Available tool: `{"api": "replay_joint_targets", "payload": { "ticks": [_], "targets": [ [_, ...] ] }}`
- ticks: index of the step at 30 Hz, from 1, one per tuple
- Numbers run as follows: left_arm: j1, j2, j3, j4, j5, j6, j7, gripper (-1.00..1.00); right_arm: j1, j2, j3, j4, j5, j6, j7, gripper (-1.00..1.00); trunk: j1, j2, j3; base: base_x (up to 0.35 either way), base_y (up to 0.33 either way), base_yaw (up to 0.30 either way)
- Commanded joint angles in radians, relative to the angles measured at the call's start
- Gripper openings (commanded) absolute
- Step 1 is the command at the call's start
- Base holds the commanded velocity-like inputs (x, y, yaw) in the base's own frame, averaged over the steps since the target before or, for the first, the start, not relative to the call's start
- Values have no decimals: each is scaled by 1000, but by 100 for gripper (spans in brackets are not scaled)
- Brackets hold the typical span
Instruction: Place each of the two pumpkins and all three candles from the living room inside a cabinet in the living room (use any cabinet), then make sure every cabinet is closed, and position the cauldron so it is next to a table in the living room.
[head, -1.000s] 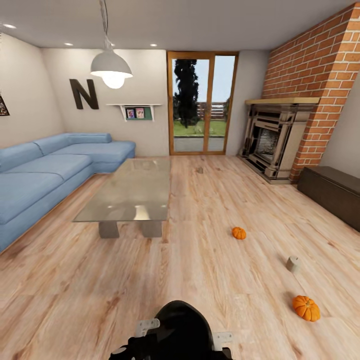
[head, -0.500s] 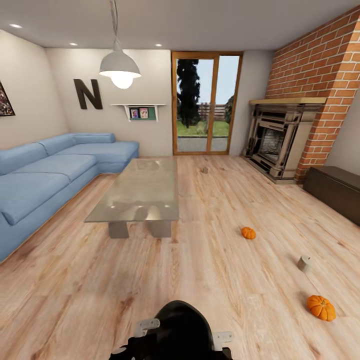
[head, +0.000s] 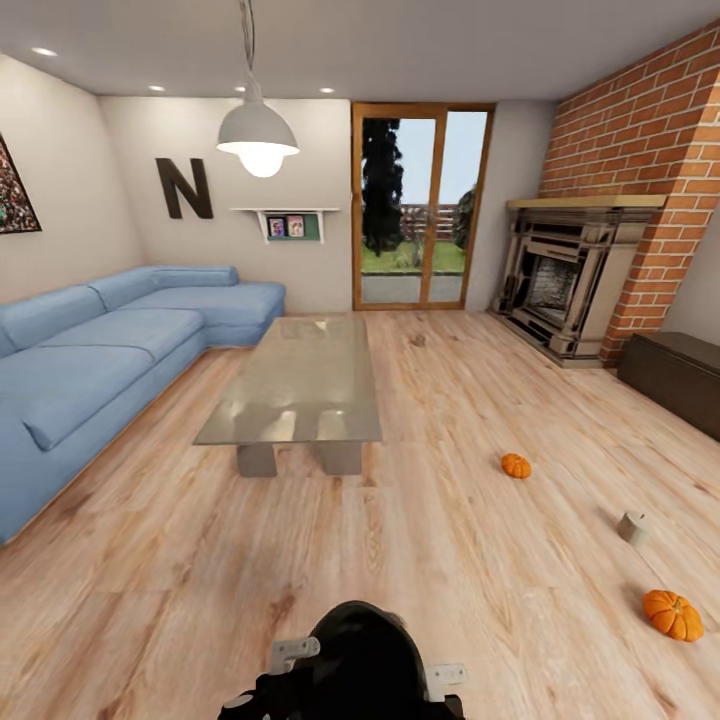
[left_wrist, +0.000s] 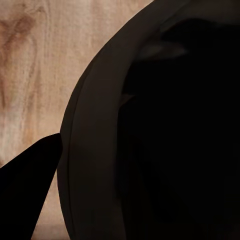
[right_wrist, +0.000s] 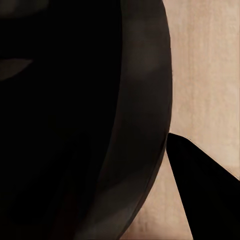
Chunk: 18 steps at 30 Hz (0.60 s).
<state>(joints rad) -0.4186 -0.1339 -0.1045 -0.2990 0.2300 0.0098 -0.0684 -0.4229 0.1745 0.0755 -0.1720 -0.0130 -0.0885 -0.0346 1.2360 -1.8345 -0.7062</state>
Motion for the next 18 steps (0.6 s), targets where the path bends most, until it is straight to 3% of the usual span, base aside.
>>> {"api": "replay_joint_targets", "payload": {
  "ticks": [1, 10, 18],
  "targets": [
    [0, 4, -1, 1, 1, 1, 4, -100, -1, 0, 10, -9, -2, -25, 5, -100, 0, 0, -1, 0, 289, 0],
    [0, 4, -1, 1, 0, 1, 4, -100, -1, 0, 10, -9, -2, -25, 5, -100, 0, 0, -1, 6, 289, 0],
    [0, 4, -1, 1, 0, 1, 4, -100, -1, 0, 10, -8, -2, -25, 6, -100, 0, 0, -1, 120, 290, 0]
  ]
}}
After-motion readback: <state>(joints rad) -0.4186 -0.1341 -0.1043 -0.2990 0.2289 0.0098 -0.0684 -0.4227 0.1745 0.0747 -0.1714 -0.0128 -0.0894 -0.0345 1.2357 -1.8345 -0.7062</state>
